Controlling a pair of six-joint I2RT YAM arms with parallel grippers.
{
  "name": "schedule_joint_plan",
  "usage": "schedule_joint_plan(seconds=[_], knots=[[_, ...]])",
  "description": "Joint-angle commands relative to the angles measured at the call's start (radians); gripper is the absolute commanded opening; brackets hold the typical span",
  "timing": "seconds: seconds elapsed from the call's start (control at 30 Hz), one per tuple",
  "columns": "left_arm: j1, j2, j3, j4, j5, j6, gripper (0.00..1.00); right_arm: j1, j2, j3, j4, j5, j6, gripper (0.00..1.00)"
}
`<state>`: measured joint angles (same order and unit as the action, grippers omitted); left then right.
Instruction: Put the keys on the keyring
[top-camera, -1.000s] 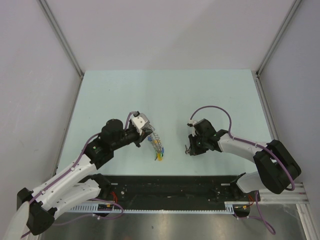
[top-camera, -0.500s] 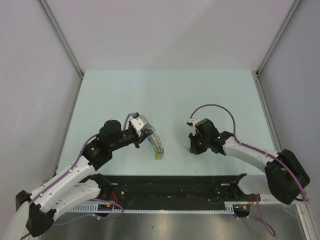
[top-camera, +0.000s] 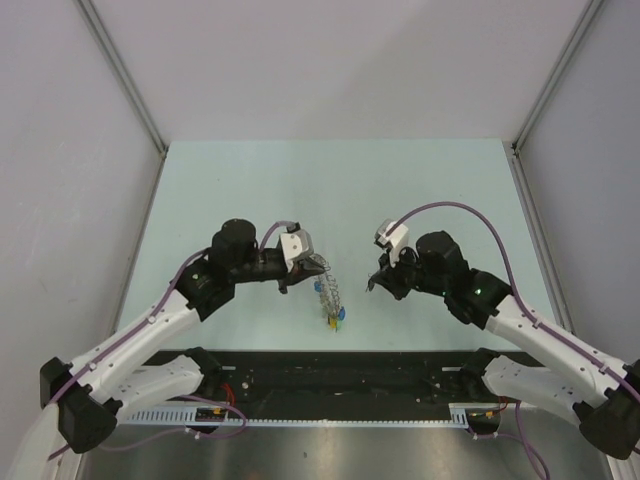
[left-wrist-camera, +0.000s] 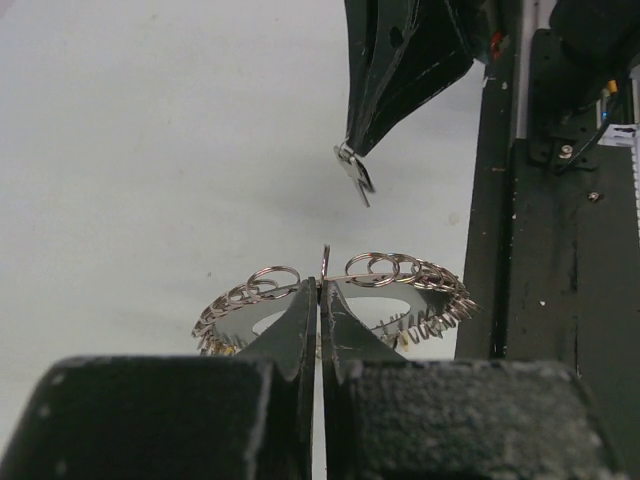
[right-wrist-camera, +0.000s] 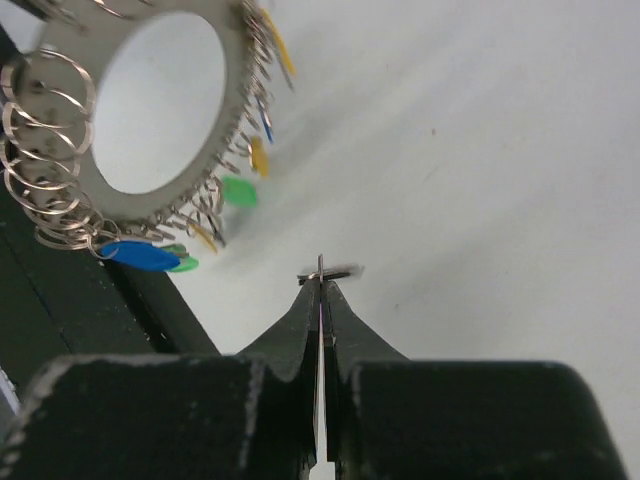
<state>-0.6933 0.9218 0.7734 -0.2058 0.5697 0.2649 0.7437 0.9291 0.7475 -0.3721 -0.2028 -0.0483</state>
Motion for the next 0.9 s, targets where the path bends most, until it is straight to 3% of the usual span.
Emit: schedule_joint_plan(seconds=[0.0, 0.2, 0.33, 0.87], knots=[[0.005, 0.05, 0.136, 0.011, 0.153, 0.08, 0.0, 0.048, -0.044, 0.059, 0.084, -0.021, -0.157, 0.0], [0.003, 0.101, 0.211, -0.082, 0.182, 0.163, 0.0, 0.095, -0.055, 0.11, 0.13, -0.055, -0.281, 0.0], [0.005, 0.052, 0.169, -0.064, 0.187, 0.175, 0.0, 0.123, -0.05, 0.136, 0.144, -0.078, -0.315, 0.0], [0.005, 0.006, 0.101, -0.047, 0.157, 0.125, 0.0, 0.243, 0.069, 0.28, -0.005, -0.034, -0.394, 0.0]])
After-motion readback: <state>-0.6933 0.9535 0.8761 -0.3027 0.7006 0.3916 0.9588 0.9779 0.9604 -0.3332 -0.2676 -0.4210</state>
